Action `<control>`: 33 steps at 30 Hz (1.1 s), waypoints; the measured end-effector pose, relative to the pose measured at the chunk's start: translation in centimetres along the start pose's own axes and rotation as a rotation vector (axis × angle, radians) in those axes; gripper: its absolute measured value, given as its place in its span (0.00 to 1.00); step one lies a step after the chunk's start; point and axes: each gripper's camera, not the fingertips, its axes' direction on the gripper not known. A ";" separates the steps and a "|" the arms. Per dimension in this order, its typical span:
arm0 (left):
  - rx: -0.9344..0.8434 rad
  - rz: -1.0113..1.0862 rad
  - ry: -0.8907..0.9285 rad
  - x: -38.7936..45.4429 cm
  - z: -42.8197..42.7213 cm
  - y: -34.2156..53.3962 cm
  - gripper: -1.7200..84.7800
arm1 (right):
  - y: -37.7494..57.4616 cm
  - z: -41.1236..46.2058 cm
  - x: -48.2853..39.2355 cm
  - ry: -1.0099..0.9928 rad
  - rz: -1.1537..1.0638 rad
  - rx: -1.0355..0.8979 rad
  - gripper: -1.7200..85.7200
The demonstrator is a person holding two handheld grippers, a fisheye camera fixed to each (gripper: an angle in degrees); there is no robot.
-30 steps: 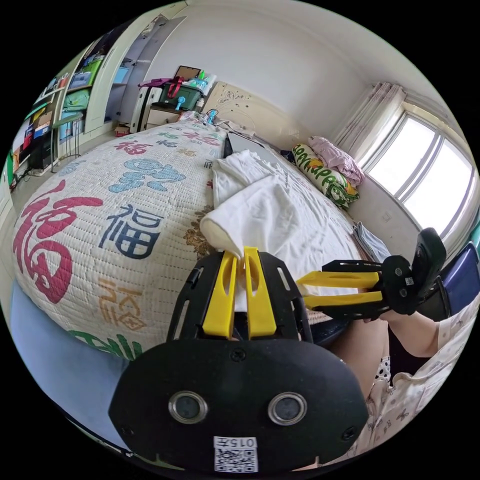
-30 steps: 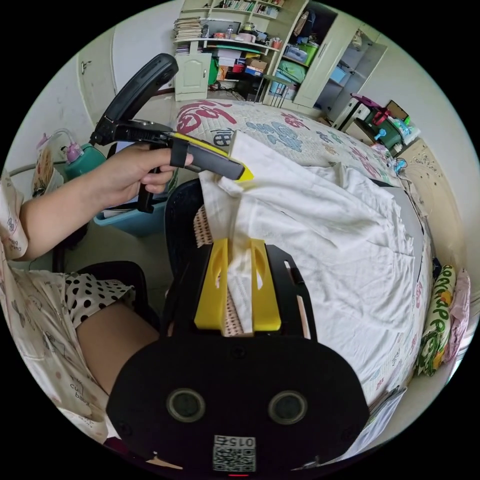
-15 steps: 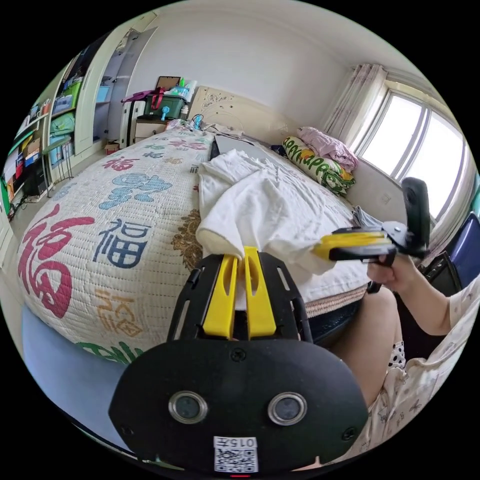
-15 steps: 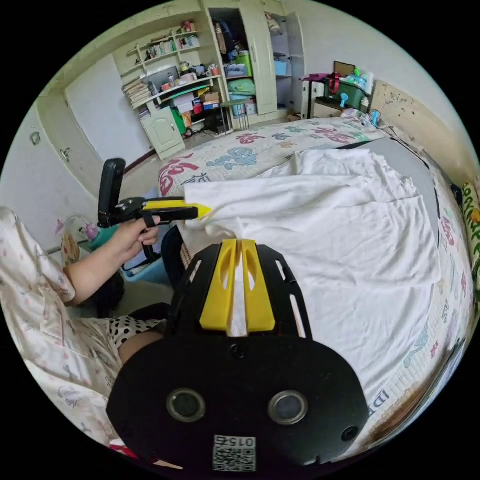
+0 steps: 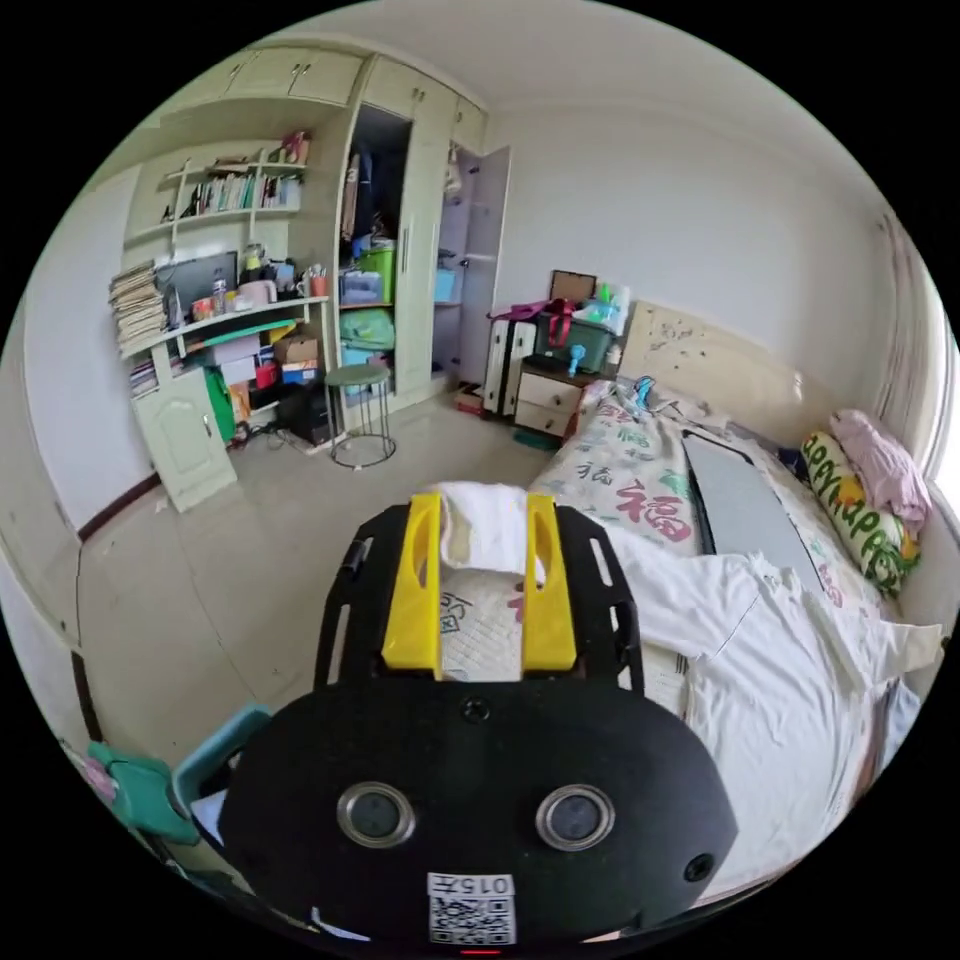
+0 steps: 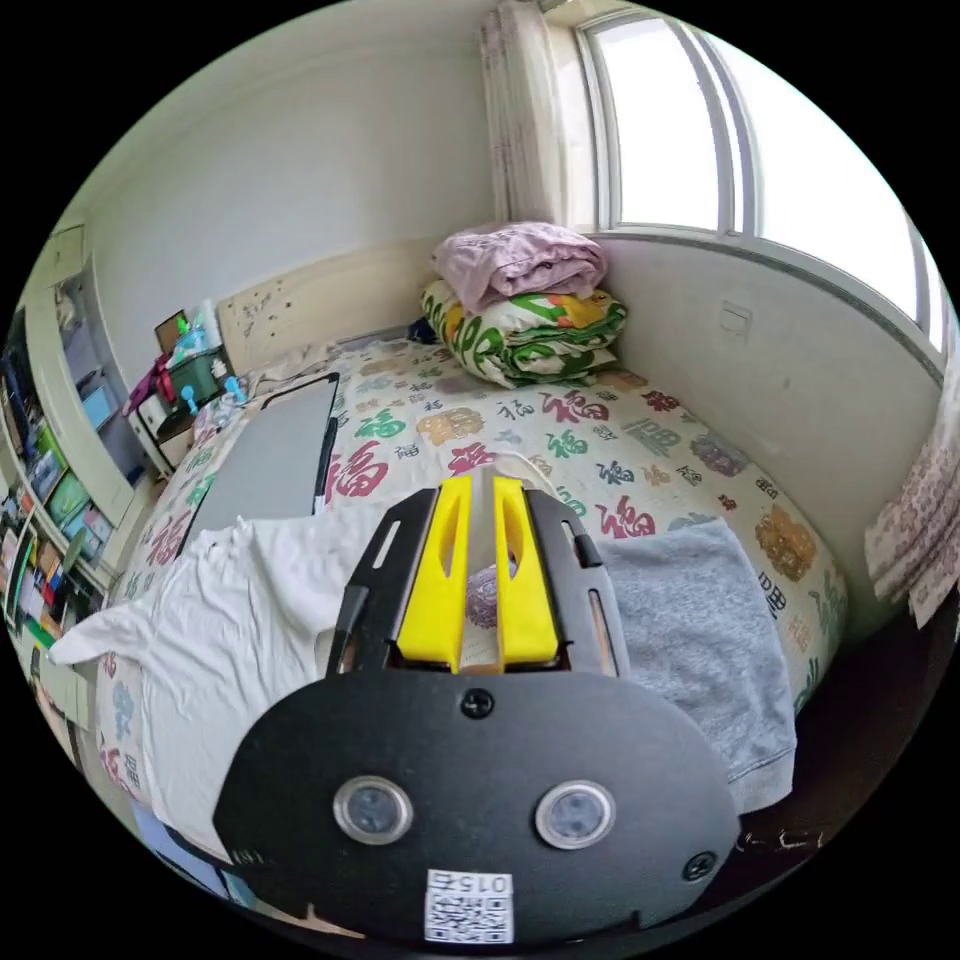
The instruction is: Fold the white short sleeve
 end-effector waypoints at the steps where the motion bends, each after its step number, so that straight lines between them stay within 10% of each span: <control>1: 0.027 0.050 0.019 1.8 -0.1 2.0 0.15 | 2.1 0.0 -1.5 -0.016 -0.048 -0.024 0.09; 13: -0.410 0.540 0.553 19.9 5.6 13.3 0.15 | 19.7 -13.7 -14.8 -0.469 -0.434 -0.323 0.15; 24: -0.574 0.160 0.679 7.7 0.1 21.9 0.16 | 33.7 -35.3 6.3 -0.644 -0.289 -0.584 0.15; 33: -0.589 0.231 0.674 6.7 -1.9 22.4 0.05 | 38.8 -43.8 13.7 -0.668 -0.285 -0.666 0.09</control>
